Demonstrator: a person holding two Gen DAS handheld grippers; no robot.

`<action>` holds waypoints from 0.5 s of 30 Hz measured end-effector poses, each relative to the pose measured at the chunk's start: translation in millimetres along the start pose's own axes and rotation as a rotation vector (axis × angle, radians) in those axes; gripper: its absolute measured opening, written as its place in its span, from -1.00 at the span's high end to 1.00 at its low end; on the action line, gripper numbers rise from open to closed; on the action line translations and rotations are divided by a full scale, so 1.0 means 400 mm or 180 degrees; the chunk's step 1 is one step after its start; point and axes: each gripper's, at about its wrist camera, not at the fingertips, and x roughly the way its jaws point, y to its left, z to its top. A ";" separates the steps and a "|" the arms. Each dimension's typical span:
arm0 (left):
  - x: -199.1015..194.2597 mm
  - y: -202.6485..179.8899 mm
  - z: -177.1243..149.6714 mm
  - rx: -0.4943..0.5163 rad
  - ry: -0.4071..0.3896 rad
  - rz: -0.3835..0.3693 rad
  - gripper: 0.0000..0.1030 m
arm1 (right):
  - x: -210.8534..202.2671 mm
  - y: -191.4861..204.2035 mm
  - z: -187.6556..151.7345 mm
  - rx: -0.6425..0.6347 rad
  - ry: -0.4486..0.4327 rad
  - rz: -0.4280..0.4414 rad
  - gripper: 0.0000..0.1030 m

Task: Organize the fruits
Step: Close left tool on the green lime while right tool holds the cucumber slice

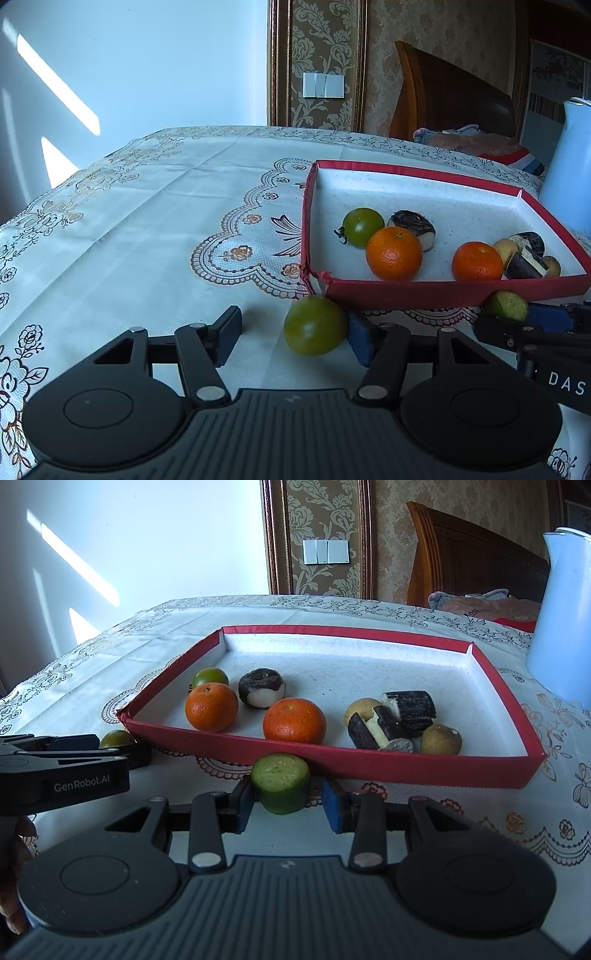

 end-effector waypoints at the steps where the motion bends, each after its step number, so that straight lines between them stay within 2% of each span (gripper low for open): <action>1: 0.000 -0.003 0.000 0.0014 0.0001 0.0014 -0.17 | 0.000 0.000 0.000 0.0000 0.0000 0.0000 0.27; 10: -0.001 -0.018 -0.001 0.0095 0.0000 0.0063 -0.08 | 0.000 0.000 0.000 -0.0004 0.0000 -0.0003 0.27; 15: -0.002 -0.024 0.001 0.0101 -0.0011 0.0062 0.05 | 0.000 0.002 0.000 -0.0016 0.0000 -0.0011 0.27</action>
